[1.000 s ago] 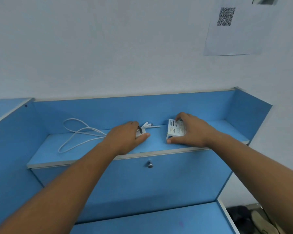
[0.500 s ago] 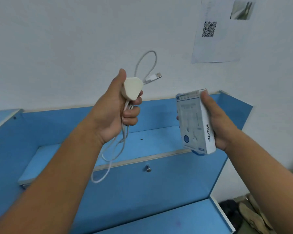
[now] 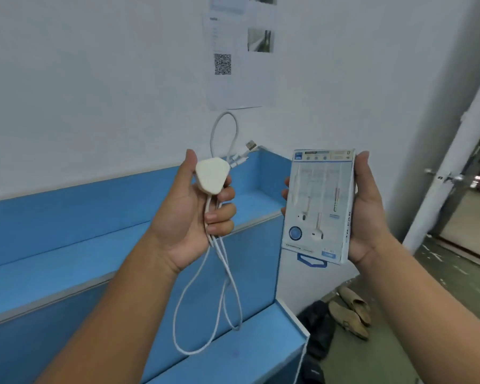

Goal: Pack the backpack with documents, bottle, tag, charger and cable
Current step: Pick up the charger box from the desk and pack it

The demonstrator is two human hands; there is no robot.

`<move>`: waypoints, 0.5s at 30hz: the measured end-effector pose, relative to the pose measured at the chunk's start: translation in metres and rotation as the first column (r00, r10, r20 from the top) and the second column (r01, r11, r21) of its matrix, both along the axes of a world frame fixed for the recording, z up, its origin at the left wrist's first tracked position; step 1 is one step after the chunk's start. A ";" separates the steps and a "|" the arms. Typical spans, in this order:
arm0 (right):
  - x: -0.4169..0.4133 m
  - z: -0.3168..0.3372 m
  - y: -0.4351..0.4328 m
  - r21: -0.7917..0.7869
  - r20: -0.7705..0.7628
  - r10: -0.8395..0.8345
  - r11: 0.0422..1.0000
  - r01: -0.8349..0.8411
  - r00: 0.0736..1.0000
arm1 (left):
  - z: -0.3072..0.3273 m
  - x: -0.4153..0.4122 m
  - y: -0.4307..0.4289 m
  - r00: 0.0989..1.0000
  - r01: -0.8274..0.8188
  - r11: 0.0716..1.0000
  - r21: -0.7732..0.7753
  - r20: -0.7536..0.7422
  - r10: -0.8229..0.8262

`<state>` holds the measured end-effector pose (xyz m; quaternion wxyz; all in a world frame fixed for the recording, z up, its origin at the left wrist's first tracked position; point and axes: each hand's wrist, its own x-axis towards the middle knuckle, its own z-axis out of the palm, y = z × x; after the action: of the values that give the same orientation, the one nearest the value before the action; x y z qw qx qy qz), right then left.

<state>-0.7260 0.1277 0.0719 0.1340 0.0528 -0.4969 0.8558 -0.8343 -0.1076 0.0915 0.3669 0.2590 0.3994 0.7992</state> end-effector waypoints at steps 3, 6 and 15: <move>0.063 -0.002 0.038 -0.003 0.018 -0.067 0.998 0.067 0.998 | -0.009 0.040 0.055 0.996 0.091 0.996 -0.004 0.010 -0.091; 0.141 -0.004 0.082 -0.005 0.034 -0.188 0.982 0.189 0.982 | -0.018 0.092 0.120 0.975 0.217 0.976 -0.001 0.049 -0.217; 0.391 -0.020 0.167 -0.020 0.077 -0.591 0.804 0.594 0.803 | -0.024 0.276 0.305 0.773 0.635 0.772 -0.024 0.028 -0.634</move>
<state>-0.3352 0.2944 0.0521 0.3789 -0.1366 -0.4743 0.7828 -0.5587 0.1971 0.0677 0.6224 0.3653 0.2983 0.6246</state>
